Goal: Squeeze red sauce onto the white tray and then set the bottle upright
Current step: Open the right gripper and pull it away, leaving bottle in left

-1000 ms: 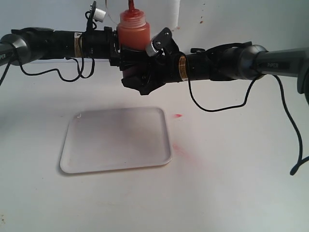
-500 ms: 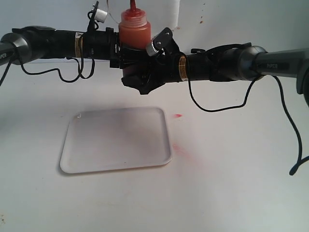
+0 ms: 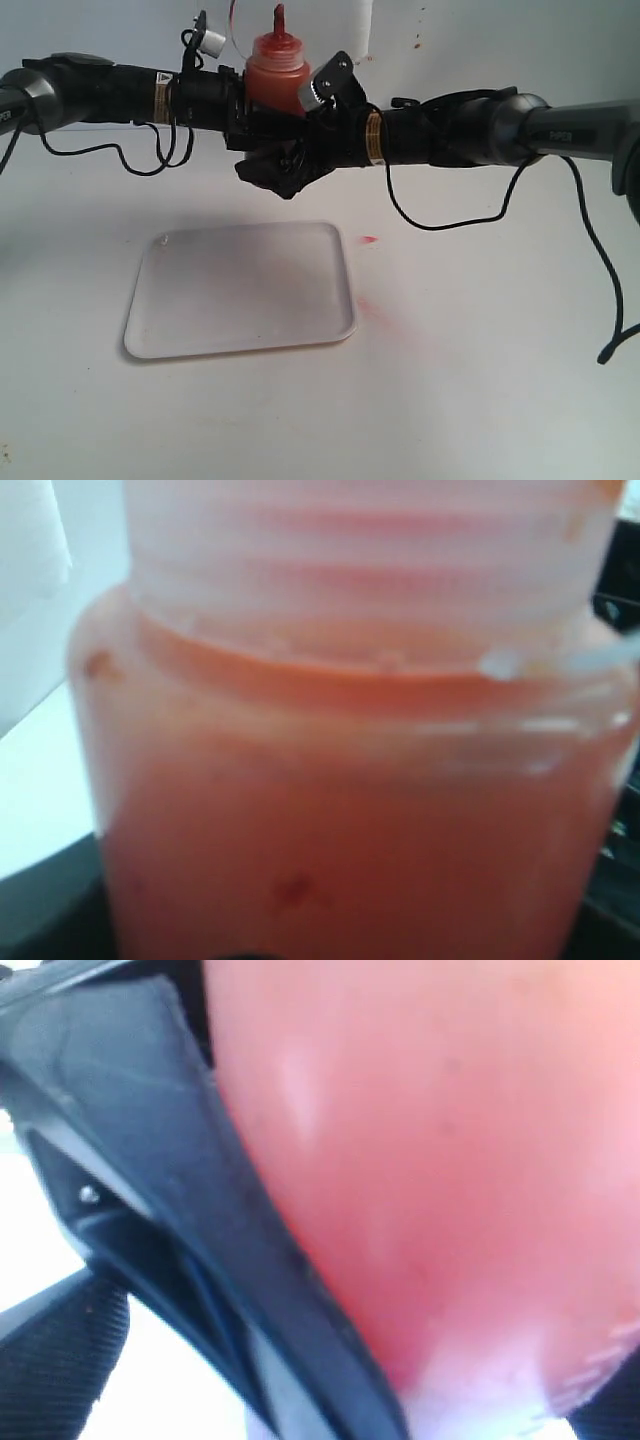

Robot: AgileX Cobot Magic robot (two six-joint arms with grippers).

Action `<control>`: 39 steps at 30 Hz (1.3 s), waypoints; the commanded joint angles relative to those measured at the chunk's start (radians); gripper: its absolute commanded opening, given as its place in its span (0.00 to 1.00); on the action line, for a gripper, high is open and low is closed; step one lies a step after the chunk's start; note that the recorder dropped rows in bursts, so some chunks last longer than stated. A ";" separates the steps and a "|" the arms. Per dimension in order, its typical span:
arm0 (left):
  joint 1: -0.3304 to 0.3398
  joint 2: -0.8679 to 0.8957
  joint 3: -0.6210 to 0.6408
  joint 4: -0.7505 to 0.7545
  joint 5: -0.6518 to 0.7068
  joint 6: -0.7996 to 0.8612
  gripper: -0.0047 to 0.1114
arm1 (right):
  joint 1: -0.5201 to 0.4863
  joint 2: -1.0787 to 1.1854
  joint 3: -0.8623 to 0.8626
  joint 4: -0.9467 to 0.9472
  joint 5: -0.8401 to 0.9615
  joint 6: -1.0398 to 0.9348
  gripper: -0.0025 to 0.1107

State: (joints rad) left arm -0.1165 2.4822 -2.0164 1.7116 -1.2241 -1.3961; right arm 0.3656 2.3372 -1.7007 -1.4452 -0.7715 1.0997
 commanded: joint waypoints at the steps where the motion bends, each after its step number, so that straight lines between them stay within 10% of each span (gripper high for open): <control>1: 0.033 -0.030 0.001 0.033 0.003 -0.025 0.04 | 0.005 -0.027 -0.012 -0.011 -0.051 -0.023 0.94; 19: 0.170 -0.178 0.001 0.033 0.004 -0.059 0.04 | -0.148 -0.087 -0.012 -0.136 0.025 0.110 0.94; 25: 0.158 -0.303 0.001 0.033 0.308 0.002 0.04 | -0.241 -0.087 -0.012 -0.145 -0.001 0.216 0.94; 39: 0.164 -0.403 0.001 0.033 0.421 -0.021 0.04 | -0.319 -0.087 -0.012 -0.132 -0.140 0.272 0.94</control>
State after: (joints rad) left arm 0.0471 2.1045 -2.0120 1.7797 -0.8319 -1.3273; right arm 0.0517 2.2590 -1.7045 -1.5873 -0.8973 1.3674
